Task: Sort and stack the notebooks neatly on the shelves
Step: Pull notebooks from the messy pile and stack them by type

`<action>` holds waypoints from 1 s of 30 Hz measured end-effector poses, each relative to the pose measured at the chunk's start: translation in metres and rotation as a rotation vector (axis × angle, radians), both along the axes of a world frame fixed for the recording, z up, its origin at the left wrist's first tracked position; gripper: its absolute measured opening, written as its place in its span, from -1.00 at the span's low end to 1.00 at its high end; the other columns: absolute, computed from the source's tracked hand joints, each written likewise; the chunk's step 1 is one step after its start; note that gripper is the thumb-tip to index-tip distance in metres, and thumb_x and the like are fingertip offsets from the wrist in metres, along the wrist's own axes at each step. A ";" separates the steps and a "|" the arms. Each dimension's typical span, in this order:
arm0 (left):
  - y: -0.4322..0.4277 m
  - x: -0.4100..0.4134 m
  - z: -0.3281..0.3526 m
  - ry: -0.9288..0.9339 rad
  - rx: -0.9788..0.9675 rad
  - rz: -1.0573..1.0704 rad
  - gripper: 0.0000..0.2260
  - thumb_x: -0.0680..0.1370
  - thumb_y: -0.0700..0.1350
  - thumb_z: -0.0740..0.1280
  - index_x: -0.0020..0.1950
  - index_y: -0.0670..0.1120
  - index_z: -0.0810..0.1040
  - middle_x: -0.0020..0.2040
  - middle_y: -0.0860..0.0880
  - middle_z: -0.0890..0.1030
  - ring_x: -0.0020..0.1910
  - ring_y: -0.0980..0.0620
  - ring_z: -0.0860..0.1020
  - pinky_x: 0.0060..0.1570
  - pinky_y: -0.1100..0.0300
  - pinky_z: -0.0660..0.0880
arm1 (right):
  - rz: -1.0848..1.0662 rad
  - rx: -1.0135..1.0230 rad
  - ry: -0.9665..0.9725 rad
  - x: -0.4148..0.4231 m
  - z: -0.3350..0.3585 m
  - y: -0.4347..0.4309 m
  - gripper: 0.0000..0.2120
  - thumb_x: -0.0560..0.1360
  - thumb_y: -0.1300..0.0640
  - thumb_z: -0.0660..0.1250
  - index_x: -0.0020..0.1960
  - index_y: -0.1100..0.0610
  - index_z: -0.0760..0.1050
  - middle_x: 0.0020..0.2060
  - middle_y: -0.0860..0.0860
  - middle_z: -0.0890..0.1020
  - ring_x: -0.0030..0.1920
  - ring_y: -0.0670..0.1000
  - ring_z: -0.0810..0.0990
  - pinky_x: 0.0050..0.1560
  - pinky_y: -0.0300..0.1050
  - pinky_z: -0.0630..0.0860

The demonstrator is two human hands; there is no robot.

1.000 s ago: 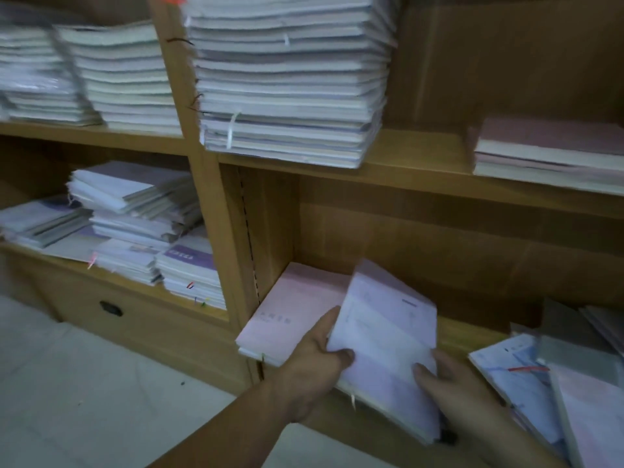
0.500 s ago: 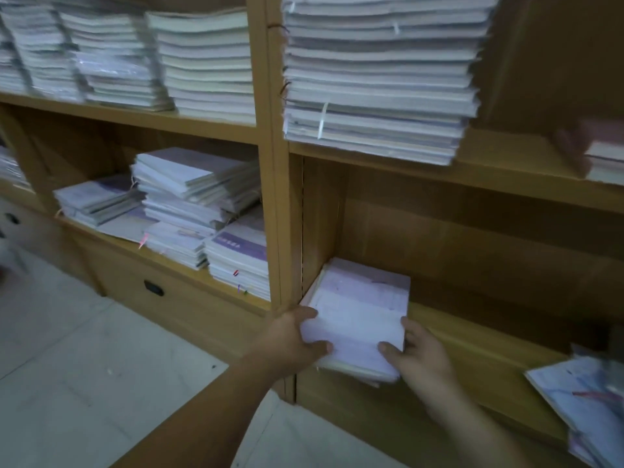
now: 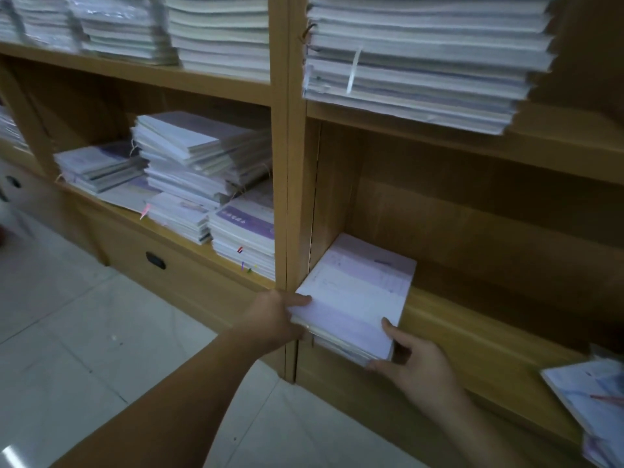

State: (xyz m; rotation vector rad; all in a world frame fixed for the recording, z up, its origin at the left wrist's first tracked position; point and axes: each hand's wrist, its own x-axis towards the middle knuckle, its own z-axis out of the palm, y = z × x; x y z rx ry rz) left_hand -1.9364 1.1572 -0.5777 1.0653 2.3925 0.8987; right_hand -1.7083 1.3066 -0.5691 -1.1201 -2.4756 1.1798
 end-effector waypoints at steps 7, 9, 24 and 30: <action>0.012 0.008 0.001 0.122 -0.011 0.072 -0.52 0.42 -0.12 0.59 0.33 0.01 0.63 0.31 -0.06 0.60 0.21 -0.03 0.60 0.23 0.22 0.50 | -0.105 0.040 0.035 -0.005 0.007 -0.015 -0.26 0.45 -0.20 0.49 0.52 0.04 0.38 0.09 -0.11 0.60 -0.16 -0.21 0.47 -0.17 -0.40 0.50; 0.012 0.007 0.002 0.107 -0.016 0.062 -0.50 0.40 -0.11 0.60 0.33 0.03 0.63 0.32 -0.05 0.59 0.22 -0.02 0.59 0.23 0.22 0.50 | -0.092 0.074 0.002 -0.003 0.012 -0.017 -0.30 0.47 -0.21 0.46 0.52 0.03 0.39 0.05 -0.14 0.58 -0.17 -0.22 0.47 -0.28 -0.44 0.42; 0.029 0.054 0.054 0.435 -0.232 -0.050 -0.73 0.50 -0.11 0.28 0.18 0.10 0.56 0.10 0.04 0.57 0.06 0.02 0.57 0.06 0.10 0.61 | -0.023 -0.236 -0.172 0.002 0.062 -0.004 -0.73 0.44 -0.11 0.54 0.04 -0.01 0.61 0.04 -0.09 0.65 -0.04 -0.17 0.58 -0.14 -0.34 0.48; 0.060 0.126 0.077 0.113 0.007 -0.378 -0.88 0.55 0.00 0.34 -0.03 0.08 0.68 -0.08 0.06 0.64 -0.04 0.06 0.60 0.01 0.15 0.59 | -0.141 0.001 -0.095 0.037 0.059 0.013 -0.69 0.36 -0.21 0.41 -0.10 0.01 0.67 -0.32 -0.14 0.62 -0.22 -0.16 0.56 -0.15 -0.15 0.47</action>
